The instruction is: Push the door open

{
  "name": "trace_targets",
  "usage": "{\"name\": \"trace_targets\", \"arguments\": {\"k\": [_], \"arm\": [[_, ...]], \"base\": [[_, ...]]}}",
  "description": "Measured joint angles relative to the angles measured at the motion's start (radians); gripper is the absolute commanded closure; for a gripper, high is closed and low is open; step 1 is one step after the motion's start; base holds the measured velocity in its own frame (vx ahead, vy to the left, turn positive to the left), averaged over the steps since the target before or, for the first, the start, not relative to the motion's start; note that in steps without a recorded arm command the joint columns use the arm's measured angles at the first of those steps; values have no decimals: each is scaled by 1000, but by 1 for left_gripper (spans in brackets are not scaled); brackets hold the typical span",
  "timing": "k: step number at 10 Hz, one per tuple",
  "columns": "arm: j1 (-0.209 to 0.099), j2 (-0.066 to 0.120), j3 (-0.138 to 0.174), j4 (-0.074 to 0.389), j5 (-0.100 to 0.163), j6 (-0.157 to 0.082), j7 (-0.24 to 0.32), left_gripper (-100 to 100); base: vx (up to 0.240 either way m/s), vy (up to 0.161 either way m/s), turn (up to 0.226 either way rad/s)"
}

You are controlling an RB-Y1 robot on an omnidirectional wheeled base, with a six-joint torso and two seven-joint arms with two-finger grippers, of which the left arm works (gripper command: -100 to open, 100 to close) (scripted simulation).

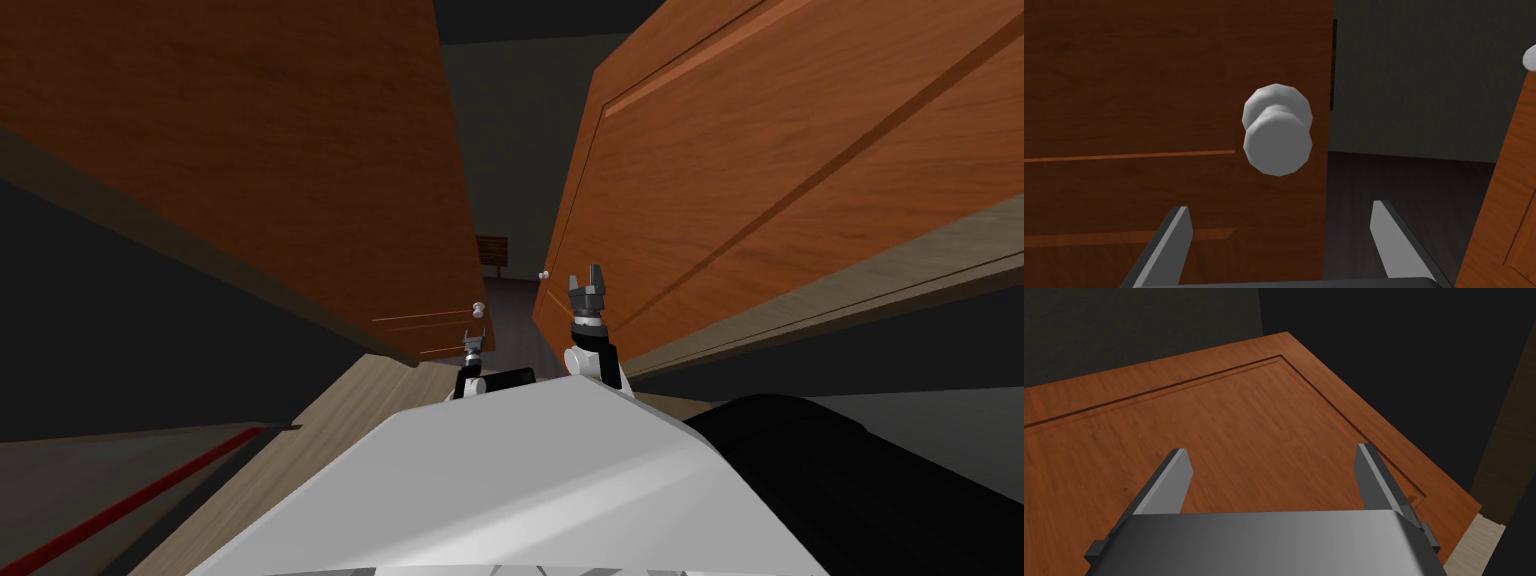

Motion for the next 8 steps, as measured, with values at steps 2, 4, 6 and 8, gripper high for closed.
{"name": "trace_targets", "arguments": {"k": [2, 4, 6, 8], "arm": [[-4, 4, 5, 2, 2, 1, 2, -100], [-9, 6, 10, 7, 4, 0, 5, -100], [-13, 4, 14, 13, 6, -1, 8, -100], [-14, 2, 13, 13, 5, -1, 9, 100]], "base": [[195, 21, -25], [210, 6, -26], [146, -5, -9], [-21, -3, -6]]}}
